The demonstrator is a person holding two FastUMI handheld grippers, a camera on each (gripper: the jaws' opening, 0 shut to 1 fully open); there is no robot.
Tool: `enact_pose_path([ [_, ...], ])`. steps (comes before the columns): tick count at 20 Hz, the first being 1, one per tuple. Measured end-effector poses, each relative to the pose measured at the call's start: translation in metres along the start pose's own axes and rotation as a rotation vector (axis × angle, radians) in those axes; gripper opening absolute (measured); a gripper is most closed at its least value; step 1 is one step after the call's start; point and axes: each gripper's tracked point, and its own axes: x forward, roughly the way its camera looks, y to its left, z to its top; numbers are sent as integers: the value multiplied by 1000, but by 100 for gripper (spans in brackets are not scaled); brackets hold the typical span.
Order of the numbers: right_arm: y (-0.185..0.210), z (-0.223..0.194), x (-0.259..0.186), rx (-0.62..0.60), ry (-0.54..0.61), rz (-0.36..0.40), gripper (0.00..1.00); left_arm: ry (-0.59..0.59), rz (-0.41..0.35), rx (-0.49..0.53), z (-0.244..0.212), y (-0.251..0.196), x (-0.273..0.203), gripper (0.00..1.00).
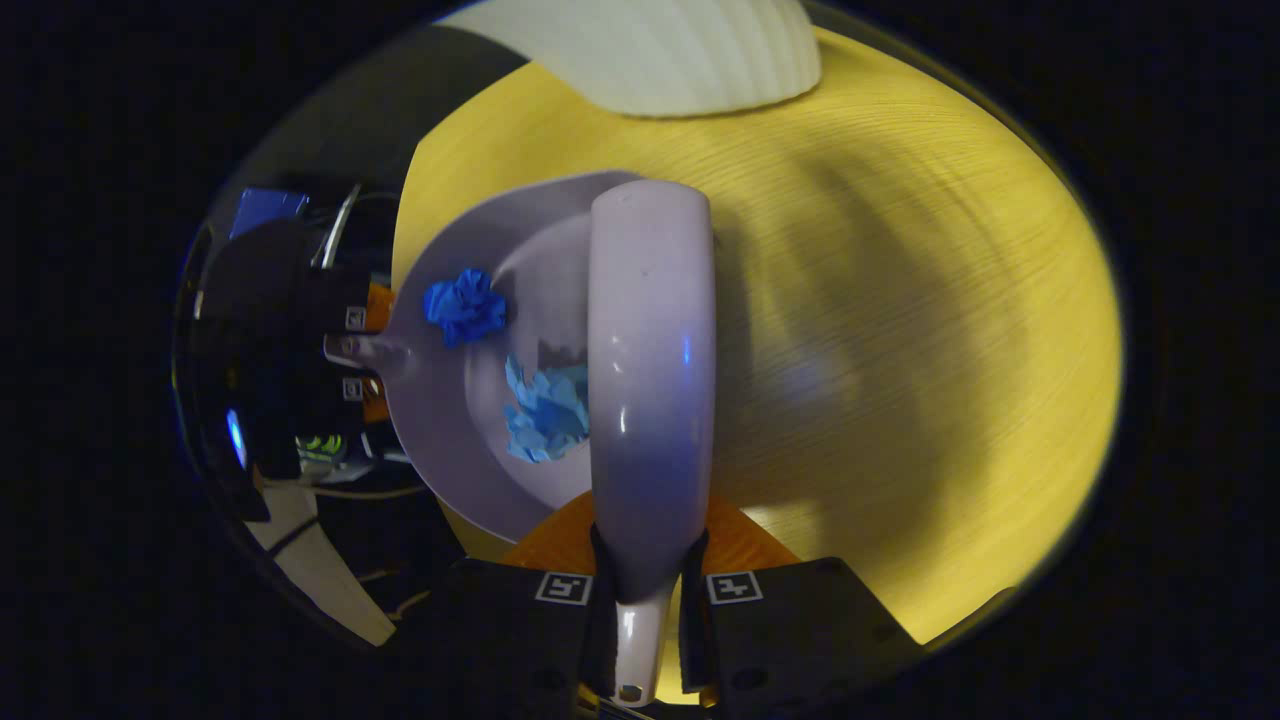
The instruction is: Pick up the small broom and dustpan from the desktop, sweep the trash into the dustpan with the broom, and then empty the trash into the garbage bin.
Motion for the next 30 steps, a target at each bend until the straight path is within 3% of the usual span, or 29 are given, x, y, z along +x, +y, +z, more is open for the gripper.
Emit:
enact_pose_path([
  [4, -5, 11, -34, 70, -272, -72, 27, -141, 73, -30, 10, 0, -12, 26],
  [8, -15, -3, -110, 185, -640, -161, 27, -371, 127, -118, 34, 1, -57, 26],
  [11, -31, -14, -176, 273, -927, -257, 26, -518, 209, -152, 51, 8, -101, 27],
  [14, -34, -36, -191, 298, -1119, -364, 26, -615, 249, -186, 59, 8, -131, 27],
  [16, -25, -43, -172, 298, -1221, -397, 26, -661, 295, -183, 61, 11, -161, 26],
  [22, -29, -87, -111, 312, -1286, -400, 26, -636, 512, -146, 42, 44, -210, 26],
  [26, -33, -106, -111, 348, -1301, -399, 26, -476, 762, -22, 18, 76, -233, 26],
  [30, -36, -118, -104, 369, -1285, -406, 26, -261, 915, 163, -1, 98, -229, 26],
])
